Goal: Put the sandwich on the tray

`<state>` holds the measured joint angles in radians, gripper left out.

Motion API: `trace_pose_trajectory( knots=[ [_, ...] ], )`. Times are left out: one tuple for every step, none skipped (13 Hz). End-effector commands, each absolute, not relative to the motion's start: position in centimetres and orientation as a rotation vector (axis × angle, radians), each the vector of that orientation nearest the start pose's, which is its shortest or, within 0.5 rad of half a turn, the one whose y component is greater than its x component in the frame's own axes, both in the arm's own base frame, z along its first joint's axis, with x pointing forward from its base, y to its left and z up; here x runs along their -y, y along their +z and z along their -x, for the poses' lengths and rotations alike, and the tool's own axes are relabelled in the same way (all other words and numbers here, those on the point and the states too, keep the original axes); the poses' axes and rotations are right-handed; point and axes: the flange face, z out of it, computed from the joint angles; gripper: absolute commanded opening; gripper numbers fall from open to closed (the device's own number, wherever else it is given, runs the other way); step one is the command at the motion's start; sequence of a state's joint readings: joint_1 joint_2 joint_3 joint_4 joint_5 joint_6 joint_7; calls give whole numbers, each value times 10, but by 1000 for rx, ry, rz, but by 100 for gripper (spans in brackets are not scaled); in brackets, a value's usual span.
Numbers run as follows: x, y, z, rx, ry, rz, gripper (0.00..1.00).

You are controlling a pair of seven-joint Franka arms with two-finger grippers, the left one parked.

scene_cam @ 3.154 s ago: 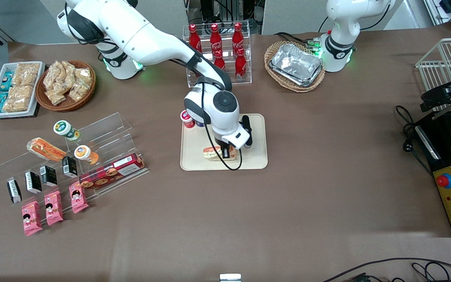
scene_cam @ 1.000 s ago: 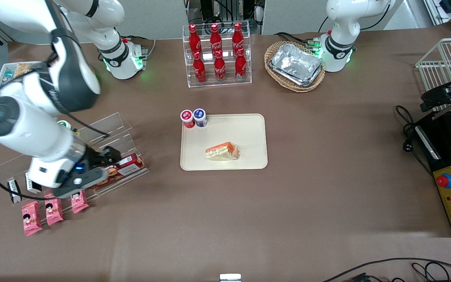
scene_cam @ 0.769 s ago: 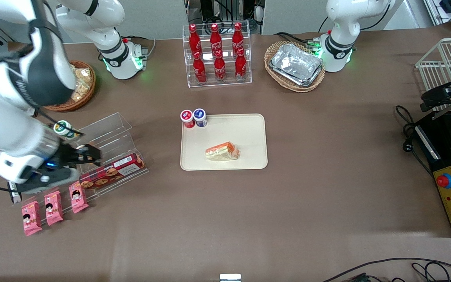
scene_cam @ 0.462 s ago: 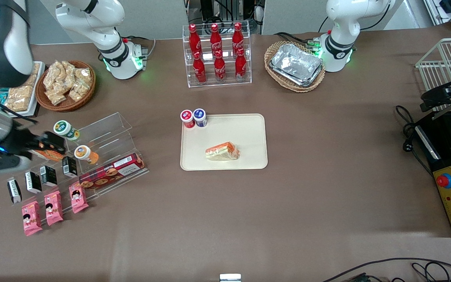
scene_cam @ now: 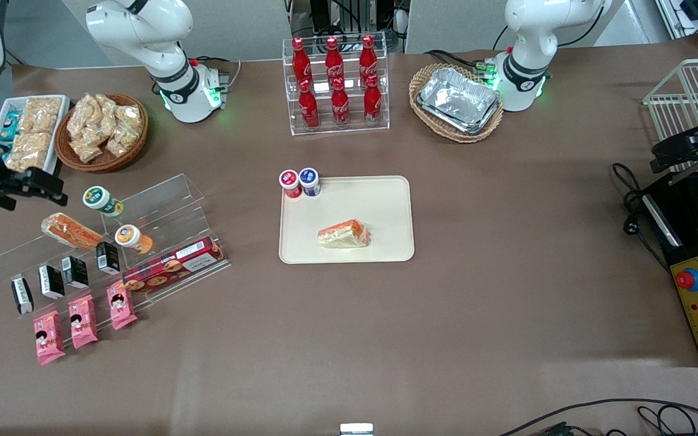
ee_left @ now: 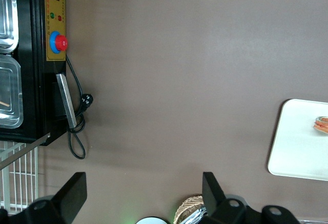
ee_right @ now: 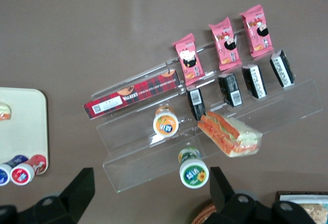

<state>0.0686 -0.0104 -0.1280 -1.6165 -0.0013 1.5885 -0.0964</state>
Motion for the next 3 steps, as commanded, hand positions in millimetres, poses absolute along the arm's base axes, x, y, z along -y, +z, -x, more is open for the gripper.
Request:
trace_pose_trajectory(
  knots=[
    [30, 608, -539, 43, 86, 3111, 100],
    [29, 608, -536, 39, 123, 3107, 100],
    [29, 609, -534, 39, 154, 3105, 100]
  ],
)
